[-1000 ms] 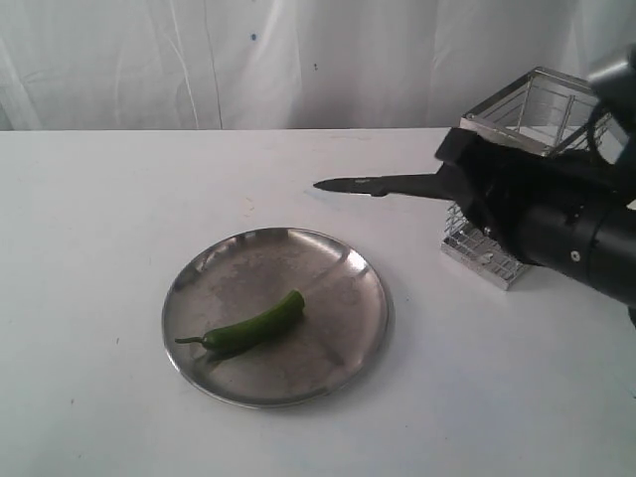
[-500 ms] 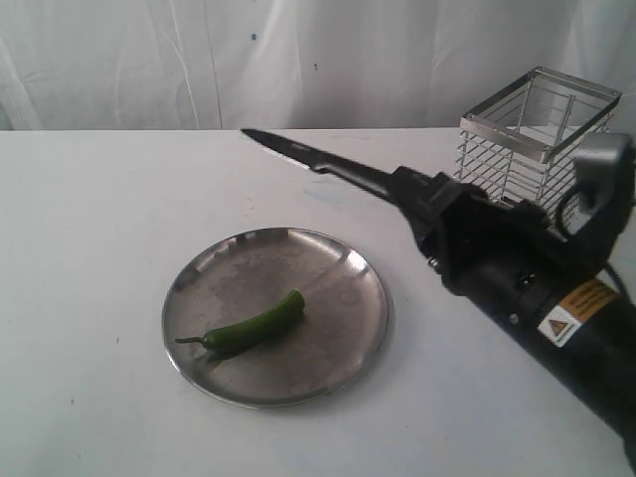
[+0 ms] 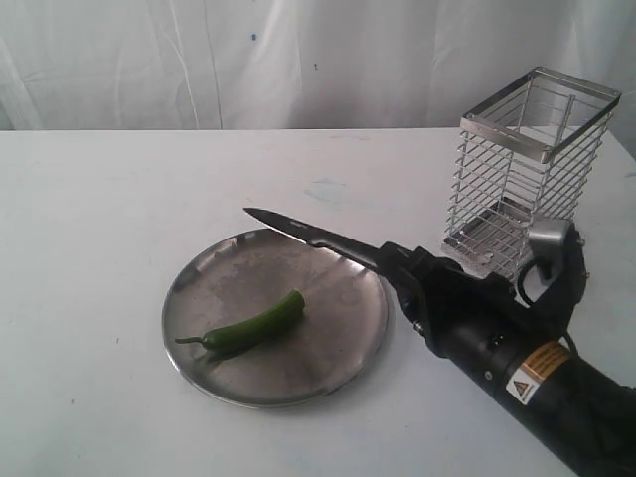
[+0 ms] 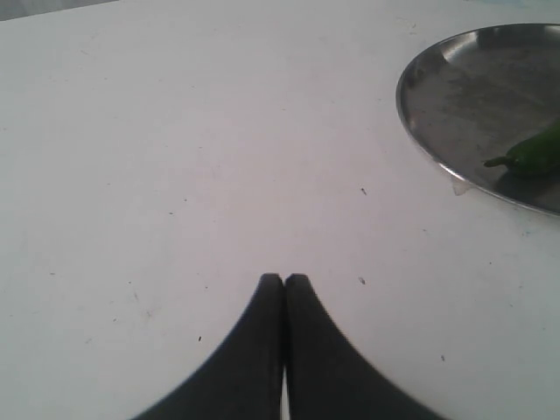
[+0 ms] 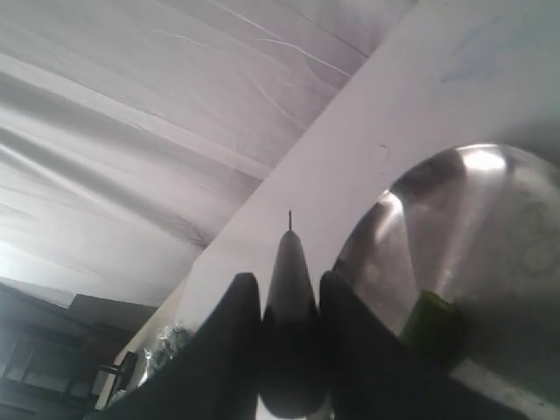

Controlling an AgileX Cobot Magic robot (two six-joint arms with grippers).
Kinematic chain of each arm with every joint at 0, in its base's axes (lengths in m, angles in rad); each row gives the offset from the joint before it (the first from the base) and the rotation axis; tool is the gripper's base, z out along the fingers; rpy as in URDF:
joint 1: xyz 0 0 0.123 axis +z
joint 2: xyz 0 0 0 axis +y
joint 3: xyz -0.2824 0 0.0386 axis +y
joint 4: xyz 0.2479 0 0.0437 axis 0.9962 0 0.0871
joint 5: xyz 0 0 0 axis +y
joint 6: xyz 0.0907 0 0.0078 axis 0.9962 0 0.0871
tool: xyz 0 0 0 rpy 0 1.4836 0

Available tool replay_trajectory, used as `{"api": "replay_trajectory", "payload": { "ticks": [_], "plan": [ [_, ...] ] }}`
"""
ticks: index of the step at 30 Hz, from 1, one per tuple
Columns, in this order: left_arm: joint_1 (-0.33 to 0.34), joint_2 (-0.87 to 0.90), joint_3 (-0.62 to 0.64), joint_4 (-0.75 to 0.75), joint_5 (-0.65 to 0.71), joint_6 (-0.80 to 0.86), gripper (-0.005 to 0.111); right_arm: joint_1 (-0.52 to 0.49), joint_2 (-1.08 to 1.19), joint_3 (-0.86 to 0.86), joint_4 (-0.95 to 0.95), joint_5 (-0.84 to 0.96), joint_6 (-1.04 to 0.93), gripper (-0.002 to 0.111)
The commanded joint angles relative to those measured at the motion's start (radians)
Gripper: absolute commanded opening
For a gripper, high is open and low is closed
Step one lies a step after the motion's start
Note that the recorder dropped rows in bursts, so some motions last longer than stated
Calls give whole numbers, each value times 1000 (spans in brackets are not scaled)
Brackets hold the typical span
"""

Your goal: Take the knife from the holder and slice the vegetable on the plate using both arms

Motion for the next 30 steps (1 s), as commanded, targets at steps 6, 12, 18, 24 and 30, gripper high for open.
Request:
{"api": "replay_trajectory", "payload": {
  "ticks": [6, 12, 18, 24, 30],
  "plan": [
    [1, -3, 2, -11, -4, 1, 0, 1, 1, 122, 37, -37, -28, 0],
    [1, -3, 2, -11, -4, 1, 0, 1, 9, 121, 77, -37, -65, 0],
    [1, -3, 2, -11, -4, 1, 0, 1, 52, 121, 69, -37, -78, 0],
    [1, -3, 2, -11, -4, 1, 0, 1, 106, 60, -9, 11, 15, 0],
    [1, -3, 2, -11, -4, 1, 0, 1, 133, 20, -15, 122, 18, 31]
  ]
}}
